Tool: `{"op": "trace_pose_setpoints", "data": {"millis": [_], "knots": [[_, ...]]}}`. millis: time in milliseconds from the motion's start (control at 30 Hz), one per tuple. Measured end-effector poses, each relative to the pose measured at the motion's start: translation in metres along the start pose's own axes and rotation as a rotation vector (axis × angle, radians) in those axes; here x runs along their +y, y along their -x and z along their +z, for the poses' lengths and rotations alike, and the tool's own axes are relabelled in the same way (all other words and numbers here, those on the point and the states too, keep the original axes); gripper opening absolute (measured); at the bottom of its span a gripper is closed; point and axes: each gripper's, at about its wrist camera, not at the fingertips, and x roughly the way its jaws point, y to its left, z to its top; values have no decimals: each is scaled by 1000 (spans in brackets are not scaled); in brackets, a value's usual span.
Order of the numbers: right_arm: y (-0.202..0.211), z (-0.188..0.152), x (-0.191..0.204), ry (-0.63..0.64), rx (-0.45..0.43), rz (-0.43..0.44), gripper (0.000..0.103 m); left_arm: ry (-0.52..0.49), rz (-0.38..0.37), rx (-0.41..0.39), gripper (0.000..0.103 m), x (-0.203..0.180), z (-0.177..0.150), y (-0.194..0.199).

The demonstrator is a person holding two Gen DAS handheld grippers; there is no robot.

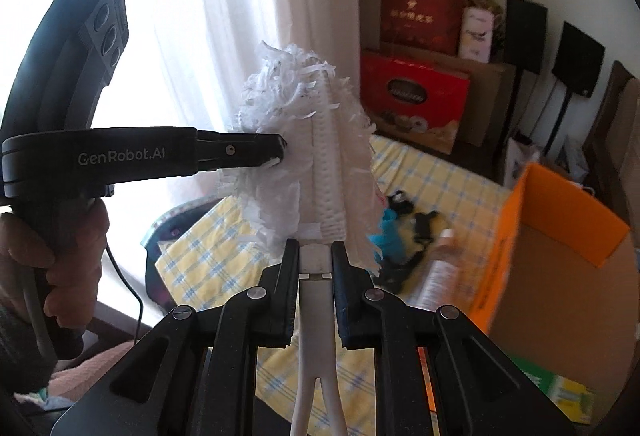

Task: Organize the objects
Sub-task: 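Lift the feather duster with the left tool and carry it over the cardboard box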

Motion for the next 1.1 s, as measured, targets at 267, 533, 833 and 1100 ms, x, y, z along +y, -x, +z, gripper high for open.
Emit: {"op": "trace_pose_setpoints", "data": {"millis": [267, 533, 833, 1100], "knots": [[35, 0, -36, -20, -21, -74, 15, -55, -84, 15, 4, -53, 17, -22], [59, -14, -82, -58, -6, -182, 15, -119, -140, 68, 4, -112, 21, -66], [74, -27, -149, -72, 42, -242, 15, -112, -182, 149, 4, -151, 29, -126], [60, -41, -188, -45, 100, -273, 15, -134, -153, 203, 4, -165, 22, -169]]}}
